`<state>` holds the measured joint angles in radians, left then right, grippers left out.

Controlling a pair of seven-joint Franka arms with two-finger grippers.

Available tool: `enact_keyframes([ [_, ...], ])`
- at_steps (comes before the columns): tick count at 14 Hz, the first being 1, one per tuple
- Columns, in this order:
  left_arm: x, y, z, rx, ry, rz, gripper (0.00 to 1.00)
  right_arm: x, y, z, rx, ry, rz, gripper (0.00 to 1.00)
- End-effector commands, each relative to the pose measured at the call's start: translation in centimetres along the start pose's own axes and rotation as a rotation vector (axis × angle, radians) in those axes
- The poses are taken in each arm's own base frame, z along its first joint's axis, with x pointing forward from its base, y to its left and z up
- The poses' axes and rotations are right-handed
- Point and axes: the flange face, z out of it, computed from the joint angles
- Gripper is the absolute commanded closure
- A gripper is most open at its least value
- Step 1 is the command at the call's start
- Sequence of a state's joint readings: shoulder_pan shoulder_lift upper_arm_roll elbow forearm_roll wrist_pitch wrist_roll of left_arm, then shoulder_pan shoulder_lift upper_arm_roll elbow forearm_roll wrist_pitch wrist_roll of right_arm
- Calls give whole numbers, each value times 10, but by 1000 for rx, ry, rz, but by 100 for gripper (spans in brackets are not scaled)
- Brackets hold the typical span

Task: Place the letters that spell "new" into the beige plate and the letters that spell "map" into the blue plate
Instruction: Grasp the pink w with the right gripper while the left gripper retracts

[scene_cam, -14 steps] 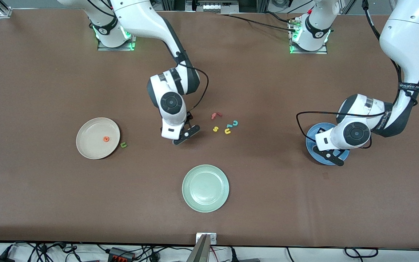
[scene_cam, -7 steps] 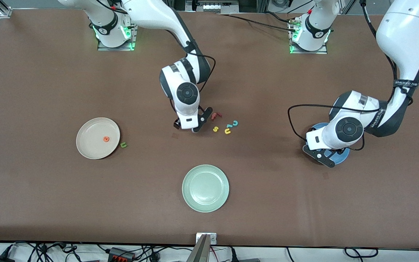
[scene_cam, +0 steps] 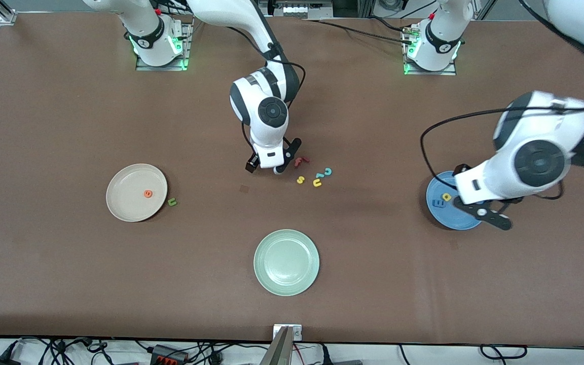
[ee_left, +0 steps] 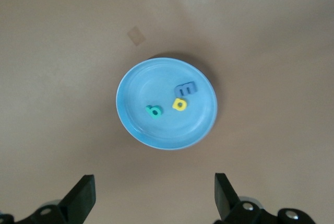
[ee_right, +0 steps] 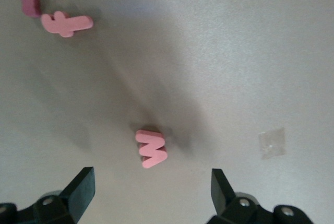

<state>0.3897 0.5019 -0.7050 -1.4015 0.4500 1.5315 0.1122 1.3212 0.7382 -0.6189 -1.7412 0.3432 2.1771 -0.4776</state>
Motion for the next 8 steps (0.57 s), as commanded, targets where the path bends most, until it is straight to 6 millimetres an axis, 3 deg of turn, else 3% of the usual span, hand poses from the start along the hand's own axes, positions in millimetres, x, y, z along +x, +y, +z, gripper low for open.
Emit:
enact_keyframes([
  [1, -13, -24, -34, -82, 66, -132, 0, -14, 1, 3, -17, 34, 0, 2],
  [3, -22, -44, -45, -135, 137, -281, 0, -12, 4, 5, -19, 49, 9, 3],
  [5, -47, -43, -51, -196, 144, -350, 0, -11, 1, 9, 8, 66, 20, 5],
  [6, -58, -43, -63, -185, 179, -368, 0, -9, 0, 12, 20, 80, 3, 9],
  [8, -104, -37, -71, -144, 241, -405, 0, -9, 3, 11, 32, 99, -11, 17],
])
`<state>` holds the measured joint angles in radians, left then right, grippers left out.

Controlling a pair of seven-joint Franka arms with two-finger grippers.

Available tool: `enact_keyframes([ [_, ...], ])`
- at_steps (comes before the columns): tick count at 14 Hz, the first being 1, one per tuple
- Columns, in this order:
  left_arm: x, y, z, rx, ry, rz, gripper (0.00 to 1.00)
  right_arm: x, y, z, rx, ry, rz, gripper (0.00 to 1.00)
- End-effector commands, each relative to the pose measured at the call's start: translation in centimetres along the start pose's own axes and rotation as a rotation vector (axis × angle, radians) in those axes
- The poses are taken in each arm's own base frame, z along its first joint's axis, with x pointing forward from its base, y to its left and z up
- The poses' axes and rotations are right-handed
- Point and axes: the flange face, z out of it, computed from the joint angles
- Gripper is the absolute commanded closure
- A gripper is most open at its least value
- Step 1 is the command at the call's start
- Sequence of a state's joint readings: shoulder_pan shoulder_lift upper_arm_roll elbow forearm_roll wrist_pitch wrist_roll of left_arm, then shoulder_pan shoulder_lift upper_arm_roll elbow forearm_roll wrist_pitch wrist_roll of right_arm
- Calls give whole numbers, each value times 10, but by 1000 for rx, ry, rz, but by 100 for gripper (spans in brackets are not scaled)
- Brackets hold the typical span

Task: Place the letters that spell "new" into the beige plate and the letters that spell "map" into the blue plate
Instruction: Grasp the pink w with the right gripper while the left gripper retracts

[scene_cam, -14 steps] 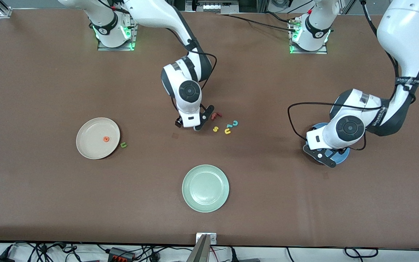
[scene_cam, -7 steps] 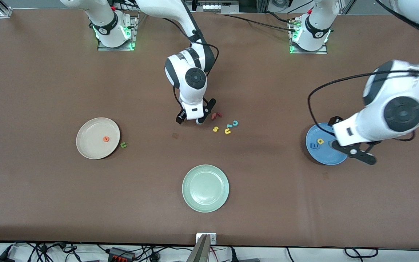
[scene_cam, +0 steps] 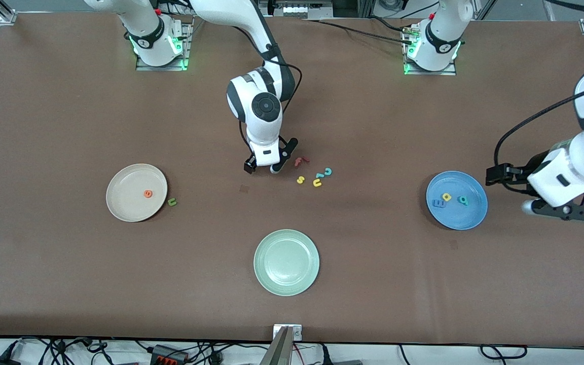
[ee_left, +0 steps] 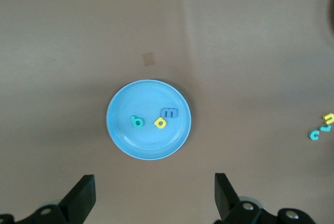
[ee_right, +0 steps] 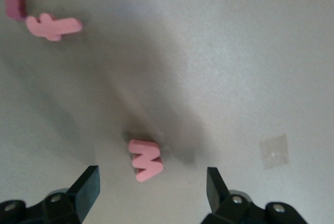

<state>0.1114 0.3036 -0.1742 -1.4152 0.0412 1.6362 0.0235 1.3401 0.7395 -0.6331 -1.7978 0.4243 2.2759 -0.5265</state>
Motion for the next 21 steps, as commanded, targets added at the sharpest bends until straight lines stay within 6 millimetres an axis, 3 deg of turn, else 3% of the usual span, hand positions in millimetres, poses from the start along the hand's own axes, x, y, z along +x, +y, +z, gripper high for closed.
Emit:
enact_keyframes([
  [1, -71, -6, -22, 21, 135, -54, 0, -3, 5, -2, 20, 36, -16, 17],
  [3, -94, -1, -21, 27, 182, -52, 0, -3, 4, 2, 19, 32, -19, 19],
  [7, -102, 0, -30, 17, 98, -63, 0, -3, 4, 9, 21, 25, -14, 22],
  [8, -100, -6, -40, -8, 79, -96, 0, -1, -2, 12, 30, 36, -12, 22],
  [11, -90, 13, -46, 0, 70, -61, 0, 0, 0, 20, 24, 43, -5, 25],
  [12, -89, 10, -47, 14, 86, -58, 0, 0, 1, 21, 23, 42, -4, 26],
  [14, -89, 16, -50, 25, 98, -44, 0, 0, 1, 21, 24, 40, -4, 36],
  [18, -92, 35, -55, 27, 100, -19, 0, -1, 1, 21, 27, 38, -10, 83],
  [21, -100, 45, -58, 29, 74, -6, 0, -9, 25, 22, 31, 35, 22, 89],
])
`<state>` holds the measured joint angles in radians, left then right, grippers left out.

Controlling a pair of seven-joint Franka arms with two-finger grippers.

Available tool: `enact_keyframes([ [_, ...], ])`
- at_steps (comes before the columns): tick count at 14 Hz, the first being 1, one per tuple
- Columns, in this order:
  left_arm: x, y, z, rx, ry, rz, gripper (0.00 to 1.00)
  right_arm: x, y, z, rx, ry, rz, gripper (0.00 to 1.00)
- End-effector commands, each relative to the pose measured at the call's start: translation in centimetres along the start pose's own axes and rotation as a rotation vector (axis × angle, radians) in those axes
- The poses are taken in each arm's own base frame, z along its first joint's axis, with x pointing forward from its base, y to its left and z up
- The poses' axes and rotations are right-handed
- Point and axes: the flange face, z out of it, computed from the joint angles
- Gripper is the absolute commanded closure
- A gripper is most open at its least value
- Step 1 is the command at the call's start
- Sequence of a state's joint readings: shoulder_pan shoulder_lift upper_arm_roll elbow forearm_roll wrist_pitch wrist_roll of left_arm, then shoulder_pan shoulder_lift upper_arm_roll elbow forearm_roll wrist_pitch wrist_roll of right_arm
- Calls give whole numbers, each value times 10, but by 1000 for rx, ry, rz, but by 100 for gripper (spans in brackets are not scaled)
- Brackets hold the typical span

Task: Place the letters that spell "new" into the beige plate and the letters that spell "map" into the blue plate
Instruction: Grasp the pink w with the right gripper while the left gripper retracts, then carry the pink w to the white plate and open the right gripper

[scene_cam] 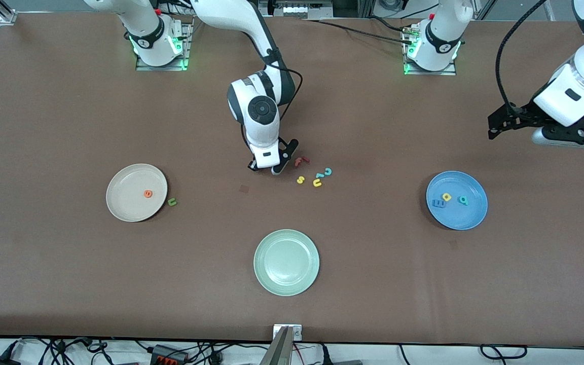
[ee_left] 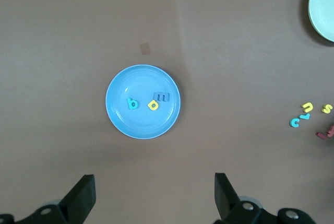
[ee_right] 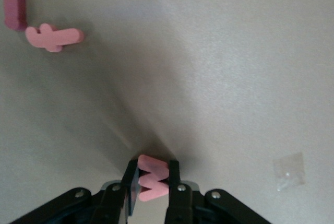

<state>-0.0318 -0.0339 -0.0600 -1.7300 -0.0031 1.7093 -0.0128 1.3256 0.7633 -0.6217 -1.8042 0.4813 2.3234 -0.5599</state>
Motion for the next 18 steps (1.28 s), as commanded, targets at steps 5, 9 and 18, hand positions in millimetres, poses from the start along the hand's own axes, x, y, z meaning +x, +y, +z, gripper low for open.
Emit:
enact_keyframes([
  [5, -7, 1, -15, 9, -9, -9, 0, -46, 113, -14, 18, -11, 167, 90],
  [9, -4, 7, -23, 13, 9, 0, 0, -139, 237, -28, 27, -104, 428, 89],
  [18, 1, 1, -23, 16, 13, 4, 0, -291, 345, 4, 184, -200, 620, 88],
])
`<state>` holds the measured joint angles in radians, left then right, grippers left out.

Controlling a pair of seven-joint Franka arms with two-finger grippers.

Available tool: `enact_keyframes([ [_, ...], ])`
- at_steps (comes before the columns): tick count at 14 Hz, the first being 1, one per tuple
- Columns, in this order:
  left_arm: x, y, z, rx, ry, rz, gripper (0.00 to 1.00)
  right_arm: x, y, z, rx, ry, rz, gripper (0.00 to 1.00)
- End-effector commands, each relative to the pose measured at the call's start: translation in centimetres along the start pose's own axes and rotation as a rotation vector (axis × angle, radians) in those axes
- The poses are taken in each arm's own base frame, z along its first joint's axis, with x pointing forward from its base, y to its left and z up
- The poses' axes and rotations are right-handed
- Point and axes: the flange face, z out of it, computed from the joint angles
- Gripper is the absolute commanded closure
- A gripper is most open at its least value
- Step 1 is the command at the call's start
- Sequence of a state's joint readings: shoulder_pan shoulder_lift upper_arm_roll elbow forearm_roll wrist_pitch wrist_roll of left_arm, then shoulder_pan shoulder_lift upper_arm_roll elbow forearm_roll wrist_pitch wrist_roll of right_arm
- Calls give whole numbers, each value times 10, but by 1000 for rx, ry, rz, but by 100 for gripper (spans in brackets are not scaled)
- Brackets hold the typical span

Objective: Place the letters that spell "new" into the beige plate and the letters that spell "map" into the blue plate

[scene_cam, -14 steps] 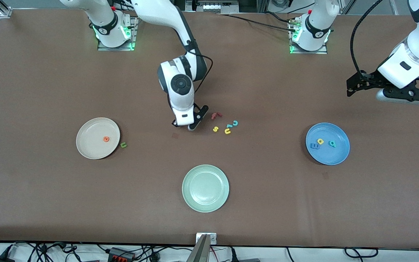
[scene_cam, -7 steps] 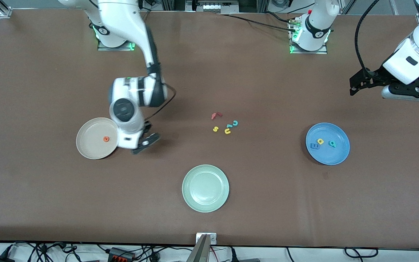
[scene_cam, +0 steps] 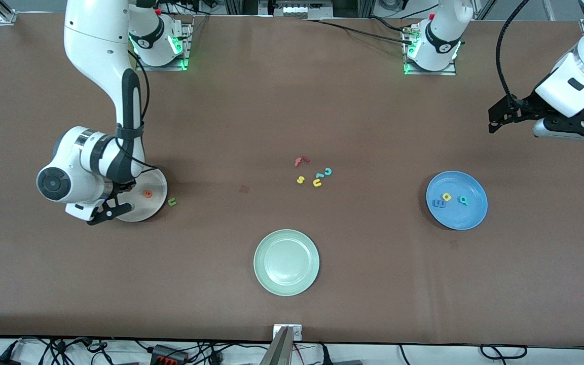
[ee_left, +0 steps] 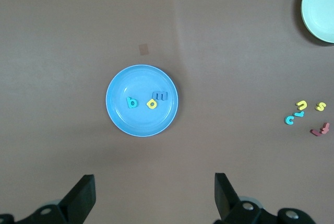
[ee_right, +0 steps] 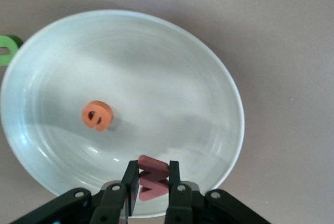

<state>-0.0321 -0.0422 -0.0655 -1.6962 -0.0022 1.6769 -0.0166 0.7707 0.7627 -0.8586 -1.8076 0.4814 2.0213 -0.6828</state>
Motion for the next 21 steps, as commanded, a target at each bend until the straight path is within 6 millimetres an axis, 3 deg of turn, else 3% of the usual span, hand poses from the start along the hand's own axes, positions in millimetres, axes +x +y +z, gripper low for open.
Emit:
enact_keyframes([
  [1, 4, -2, -5, 15, 3, 2, 0, 0, -9, 3, 29, 0, -5, 87],
  [4, 4, -2, -5, 15, 2, 2, 0, 3, -11, 1, 23, 12, -1, 87],
  [5, 4, -2, -6, 15, 3, 2, 0, 5, -8, 1, 13, 25, 1, 82],
  [6, 4, -1, -5, 15, 2, 3, 0, 7, -6, 3, -5, 38, 2, 55],
  [7, 4, -1, -5, 15, 2, 5, 0, 9, -8, 3, -13, 44, 7, 1],
  [11, 4, 0, -5, 15, 2, 6, 0, 32, -32, -31, -20, 87, -68, 0],
  [12, 4, 0, -5, 15, 2, 6, 0, 43, -54, -34, 9, 97, -123, 0],
  [13, 4, 0, -6, 15, 3, 6, 0, 53, -78, -32, 25, 103, -210, 0],
  [15, 4, 0, -5, 15, 2, 6, 0, 64, -96, -35, 26, 134, -389, 0],
  [17, 3, 0, -5, 15, 0, 6, 0, 71, -103, -40, 17, 161, -583, 0],
  [21, 4, 0, -6, 15, 3, 6, 0, 73, -131, -27, -30, 150, -910, 0],
])
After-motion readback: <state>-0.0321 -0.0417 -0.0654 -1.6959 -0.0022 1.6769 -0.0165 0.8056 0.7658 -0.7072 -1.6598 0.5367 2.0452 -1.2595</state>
